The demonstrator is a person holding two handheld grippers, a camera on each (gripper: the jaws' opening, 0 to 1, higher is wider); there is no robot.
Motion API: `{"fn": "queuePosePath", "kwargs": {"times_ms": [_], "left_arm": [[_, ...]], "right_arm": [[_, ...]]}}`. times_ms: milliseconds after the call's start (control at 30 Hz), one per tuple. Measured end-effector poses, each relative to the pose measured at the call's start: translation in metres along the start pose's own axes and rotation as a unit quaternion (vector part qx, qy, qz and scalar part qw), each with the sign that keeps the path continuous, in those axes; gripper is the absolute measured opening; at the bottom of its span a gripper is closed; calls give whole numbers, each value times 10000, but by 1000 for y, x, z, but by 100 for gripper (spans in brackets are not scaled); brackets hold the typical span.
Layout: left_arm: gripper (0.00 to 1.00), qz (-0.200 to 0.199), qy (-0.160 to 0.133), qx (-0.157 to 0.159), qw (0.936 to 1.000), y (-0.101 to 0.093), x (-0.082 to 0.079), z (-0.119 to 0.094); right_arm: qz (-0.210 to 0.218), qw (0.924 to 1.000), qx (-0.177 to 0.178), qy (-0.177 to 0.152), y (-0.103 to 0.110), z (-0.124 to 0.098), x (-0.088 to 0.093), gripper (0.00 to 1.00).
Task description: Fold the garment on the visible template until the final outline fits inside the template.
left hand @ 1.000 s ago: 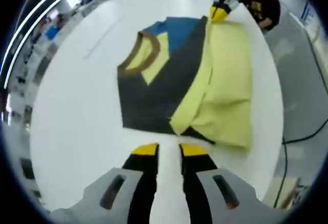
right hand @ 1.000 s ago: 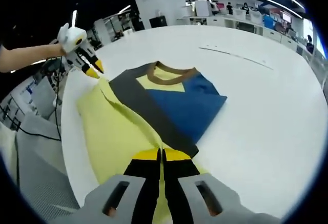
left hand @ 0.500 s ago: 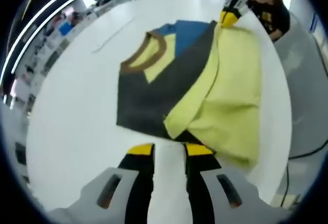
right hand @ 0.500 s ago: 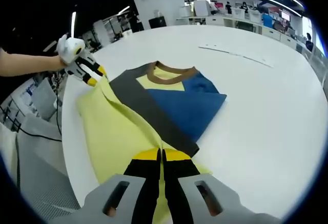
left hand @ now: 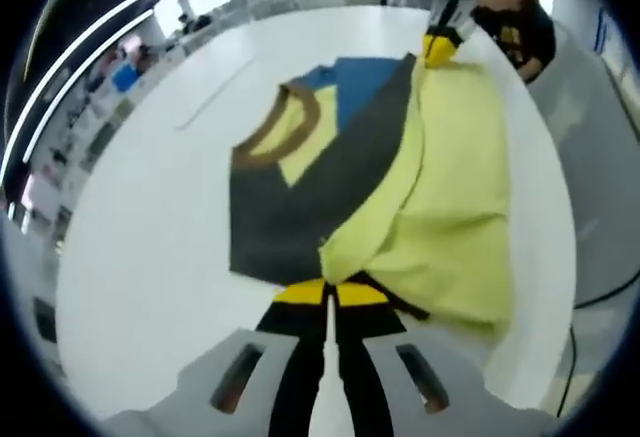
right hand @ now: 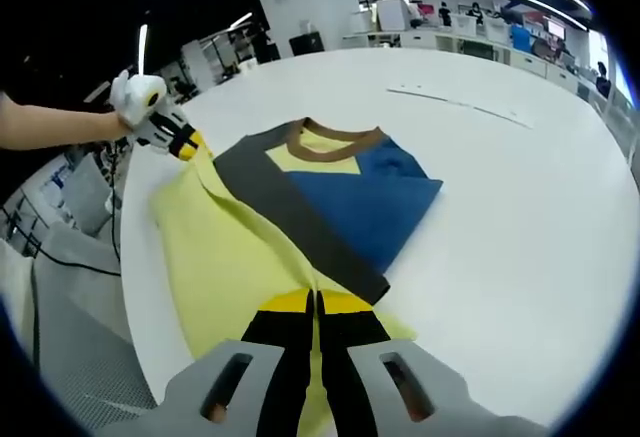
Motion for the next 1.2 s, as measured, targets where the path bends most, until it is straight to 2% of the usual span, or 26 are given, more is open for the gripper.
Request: {"fn": "queuePosePath", "kwargs": {"times_ms": [200,333,433,500,567,600,667,733,800,967,1133,1200], "left_arm": [[0,211,-133,67,9997,1,-3,-8],[0,778,-148,209,9966,-6,-10,-24],[0,762,-183,239,9966,-9,-14,-35],[0,774,-115,219,9967,-9,-14,-36],[0,651,188,227,9974,-12,-4,-34],[0,700,245,173,9971,-12,-2,-32],[8,871,156,141,9960,-15,-1,-29],[20,913,-145,105,9957,-19,-7,-25],[24,1020,-199,60,9946,-19,-8,-22],[8,959,-166,7,9952,-9,-5,-14],[8,875,-313,-28,9957,2,-6,-10],[5,895,-326,-11,9955,2,-7,-10]], "right_arm": [[2,10000,0,-7,0,-1,0,2],[3,10000,-10,-29,1,-2,2,2],[2,10000,-19,-39,2,-2,2,2],[13,10000,-27,-43,3,-2,3,2],[6,10000,-27,-43,3,-2,3,2],[14,10000,-23,-45,3,-2,3,2],[23,10000,-20,-54,3,-2,2,2],[18,10000,-26,-53,2,-2,3,2],[22,10000,-25,-46,2,-2,3,2],[29,10000,-25,-43,2,-2,2,2],[54,10000,-25,-40,1,-2,3,2],[55,10000,-23,-44,1,-2,3,2]]}}
Point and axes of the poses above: the point that each gripper's makers call its tool centre point, and the gripper's own axes: z roughly forward along the fingers, y roughly to its left, x roughly out of its underside, the point moved 6 cm from there along -z, roughly backward along the fingers, and after that the axes turned 4 degrees about -z, right-handed, at the moved point
